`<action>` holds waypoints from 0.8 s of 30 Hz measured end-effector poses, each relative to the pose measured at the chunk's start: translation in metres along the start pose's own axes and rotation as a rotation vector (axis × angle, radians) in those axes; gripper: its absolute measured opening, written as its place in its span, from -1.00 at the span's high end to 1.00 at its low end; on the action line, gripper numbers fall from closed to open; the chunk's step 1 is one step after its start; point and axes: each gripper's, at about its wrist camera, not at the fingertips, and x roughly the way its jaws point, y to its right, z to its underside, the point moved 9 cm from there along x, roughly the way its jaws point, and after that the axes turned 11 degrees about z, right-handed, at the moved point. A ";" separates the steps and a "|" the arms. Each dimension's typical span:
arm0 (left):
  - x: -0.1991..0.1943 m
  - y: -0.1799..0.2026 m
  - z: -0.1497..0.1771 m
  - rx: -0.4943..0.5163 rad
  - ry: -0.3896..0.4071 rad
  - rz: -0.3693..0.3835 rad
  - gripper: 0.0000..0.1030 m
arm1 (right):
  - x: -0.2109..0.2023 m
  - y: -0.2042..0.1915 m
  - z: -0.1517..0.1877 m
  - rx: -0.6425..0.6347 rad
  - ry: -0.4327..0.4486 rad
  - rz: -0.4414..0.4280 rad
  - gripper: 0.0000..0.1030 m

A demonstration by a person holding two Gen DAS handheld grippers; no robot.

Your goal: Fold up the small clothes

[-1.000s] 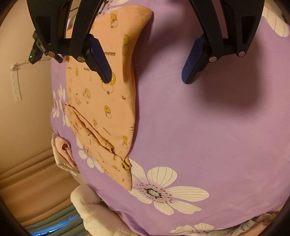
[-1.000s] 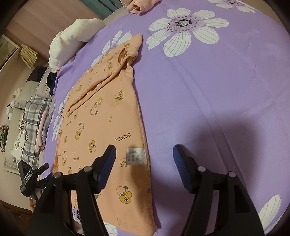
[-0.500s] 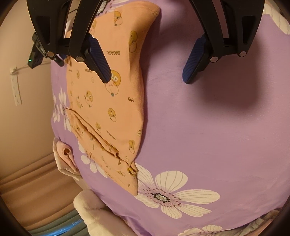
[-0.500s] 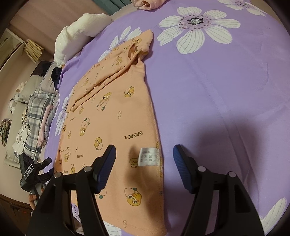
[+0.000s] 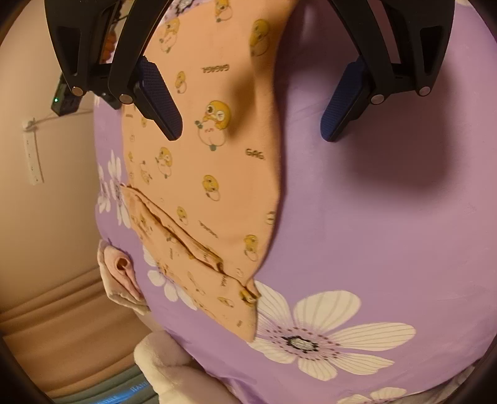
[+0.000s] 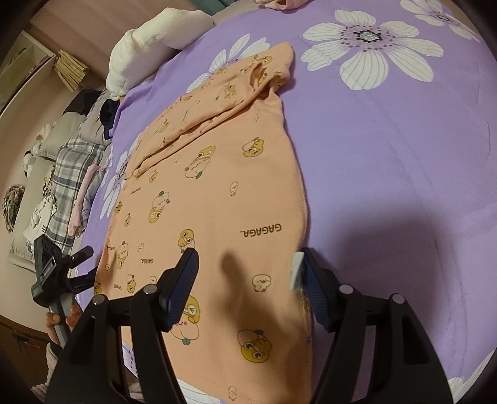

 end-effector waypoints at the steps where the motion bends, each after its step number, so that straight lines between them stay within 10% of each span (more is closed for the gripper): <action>1: 0.002 0.001 0.000 0.002 -0.005 0.004 -0.73 | 0.001 -0.001 0.000 -0.001 -0.001 -0.004 -0.29; 24: -0.009 0.013 0.044 -0.002 -0.095 0.110 -0.73 | -0.005 -0.014 0.026 -0.036 -0.065 -0.085 -0.29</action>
